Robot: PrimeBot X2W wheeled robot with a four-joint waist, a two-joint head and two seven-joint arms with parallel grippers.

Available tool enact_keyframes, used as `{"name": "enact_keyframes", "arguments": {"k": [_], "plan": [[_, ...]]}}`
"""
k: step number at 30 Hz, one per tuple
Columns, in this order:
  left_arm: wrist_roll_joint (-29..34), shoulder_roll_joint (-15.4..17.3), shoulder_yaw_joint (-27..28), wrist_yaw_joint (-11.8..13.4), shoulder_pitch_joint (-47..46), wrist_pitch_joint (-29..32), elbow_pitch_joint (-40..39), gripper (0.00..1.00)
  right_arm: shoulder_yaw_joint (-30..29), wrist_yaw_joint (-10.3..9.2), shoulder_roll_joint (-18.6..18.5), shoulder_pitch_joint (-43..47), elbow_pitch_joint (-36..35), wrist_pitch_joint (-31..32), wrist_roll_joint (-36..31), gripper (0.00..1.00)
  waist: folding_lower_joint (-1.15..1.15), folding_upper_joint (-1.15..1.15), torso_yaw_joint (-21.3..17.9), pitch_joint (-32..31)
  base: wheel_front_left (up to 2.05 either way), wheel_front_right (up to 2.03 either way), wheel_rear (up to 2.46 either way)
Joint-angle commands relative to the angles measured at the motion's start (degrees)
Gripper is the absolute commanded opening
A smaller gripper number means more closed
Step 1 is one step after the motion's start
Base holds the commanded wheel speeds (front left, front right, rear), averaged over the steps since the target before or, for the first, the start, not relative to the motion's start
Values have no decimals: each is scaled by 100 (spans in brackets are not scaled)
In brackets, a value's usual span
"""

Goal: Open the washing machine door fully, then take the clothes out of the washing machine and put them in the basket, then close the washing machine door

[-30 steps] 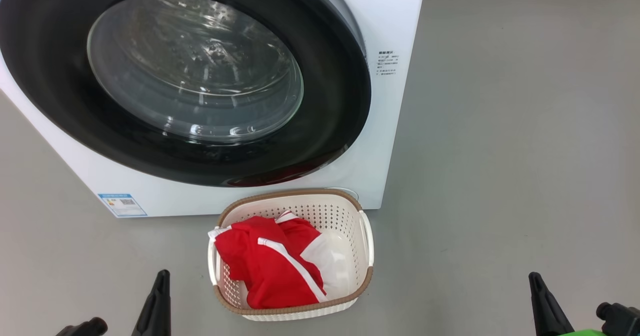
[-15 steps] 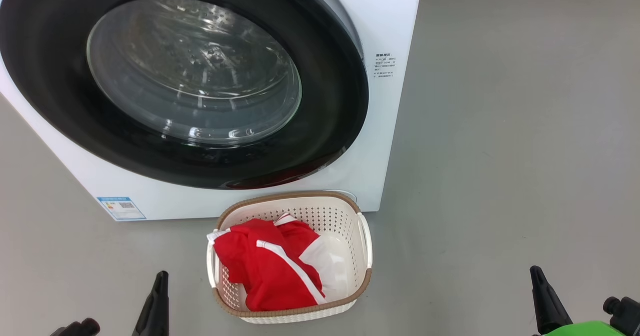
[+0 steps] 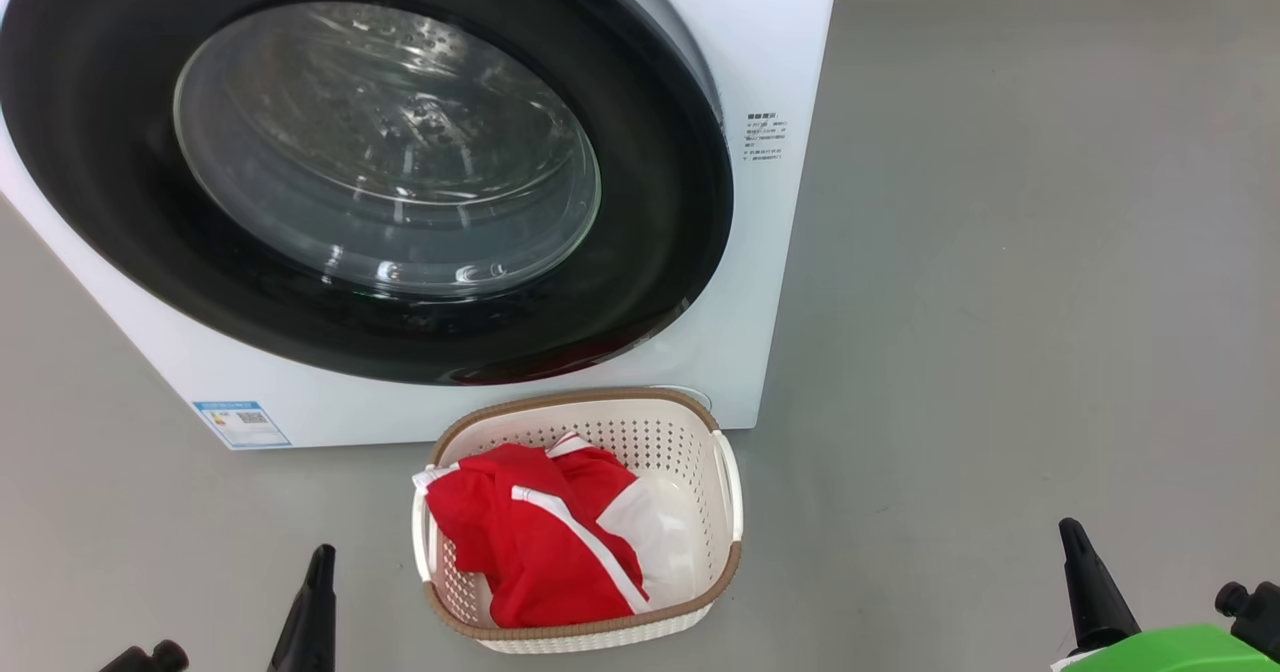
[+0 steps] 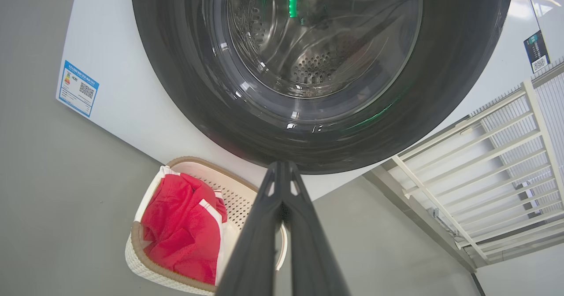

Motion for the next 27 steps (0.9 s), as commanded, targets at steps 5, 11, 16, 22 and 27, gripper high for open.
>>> {"name": "enact_keyframes", "arguments": {"k": [5, 11, 16, 22, 27], "plan": [[-411, 87, 136, 1, -303, 112, -99, 0, 37, -3, -105, -347, -176, 107, 444, 0, -1, 0, -11, -21, 0, 0, 0], [-769, 87, 159, 1, -340, 209, -87, 0, 37, -3, -110, -410, -192, 208, 789, 0, -1, 0, -22, -43, 0, 0, 0], [-1066, 87, 179, 1, -370, 291, -77, 0, 36, -4, -114, -463, -205, 293, 1077, 0, -1, 0, -31, -61, 0, 0, 0], [-1423, 87, 203, 1, -406, 389, -65, 0, 34, -4, -119, -526, -220, 394, 1422, 0, -1, 0, -42, -83, 0, 0, 0], [-1658, 86, 220, 1, -430, 455, -57, 0, 33, -4, -122, -568, -230, 462, 1650, 0, -1, 0, -50, -97, 0, 0, 0]]}}
